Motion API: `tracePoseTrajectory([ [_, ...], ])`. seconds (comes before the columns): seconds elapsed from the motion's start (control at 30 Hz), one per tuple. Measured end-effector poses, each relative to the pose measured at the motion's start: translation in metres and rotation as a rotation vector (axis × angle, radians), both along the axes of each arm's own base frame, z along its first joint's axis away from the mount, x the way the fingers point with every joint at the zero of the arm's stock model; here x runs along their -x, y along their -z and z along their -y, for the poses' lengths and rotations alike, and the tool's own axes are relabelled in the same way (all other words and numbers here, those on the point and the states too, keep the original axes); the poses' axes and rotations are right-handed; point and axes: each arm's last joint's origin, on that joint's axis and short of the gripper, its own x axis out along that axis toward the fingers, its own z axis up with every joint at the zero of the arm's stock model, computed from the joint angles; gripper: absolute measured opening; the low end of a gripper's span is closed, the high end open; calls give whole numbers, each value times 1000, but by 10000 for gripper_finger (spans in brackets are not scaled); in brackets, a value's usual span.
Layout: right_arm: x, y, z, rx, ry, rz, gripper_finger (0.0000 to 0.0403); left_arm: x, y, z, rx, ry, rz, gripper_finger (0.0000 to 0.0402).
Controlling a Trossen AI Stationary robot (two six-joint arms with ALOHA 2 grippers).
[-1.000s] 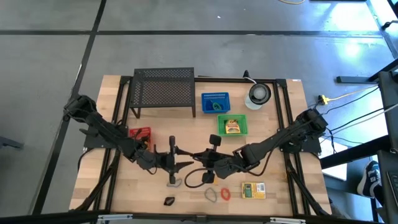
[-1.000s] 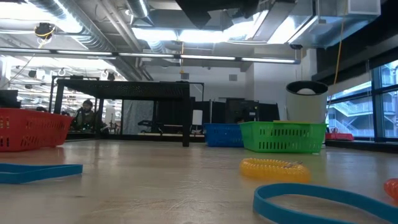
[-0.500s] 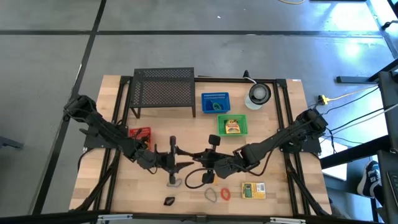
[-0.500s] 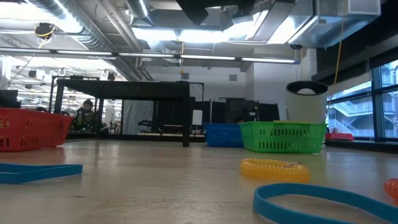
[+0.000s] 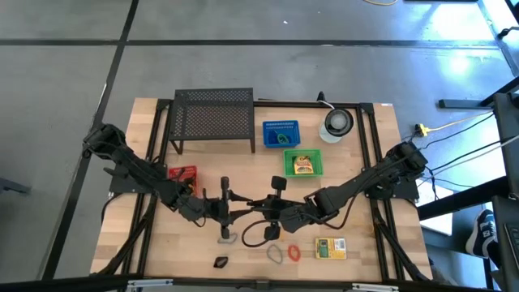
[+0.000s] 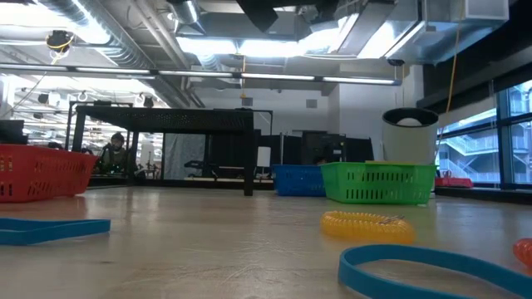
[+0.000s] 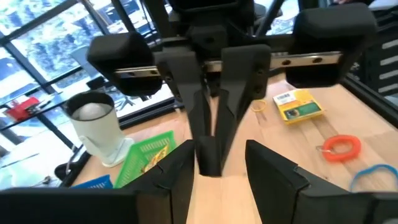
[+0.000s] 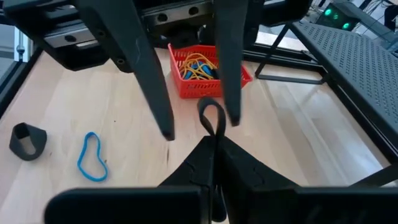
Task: Pick & Place Office Desk Supplies
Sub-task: Put the black rubber band into the orange basket
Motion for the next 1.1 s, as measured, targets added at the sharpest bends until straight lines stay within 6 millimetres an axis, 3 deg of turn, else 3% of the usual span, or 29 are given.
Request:
tracePoseTrajectory([
  [0.17,0,0,0,1,0,0,17,0,1,0,-6,3,-12,109],
  [0.4,0,0,0,1,-1,-2,17,0,1,0,-47,7,-16,14],
  [0.63,0,0,0,-66,25,11,24,0,1,0,-48,7,-16,5],
  [0.87,0,0,0,-151,-12,-8,93,0,1,0,-39,8,-16,5],
  [1.1,23,-22,12,-128,28,-71,182,0,2,0,48,-10,-8,6],
])
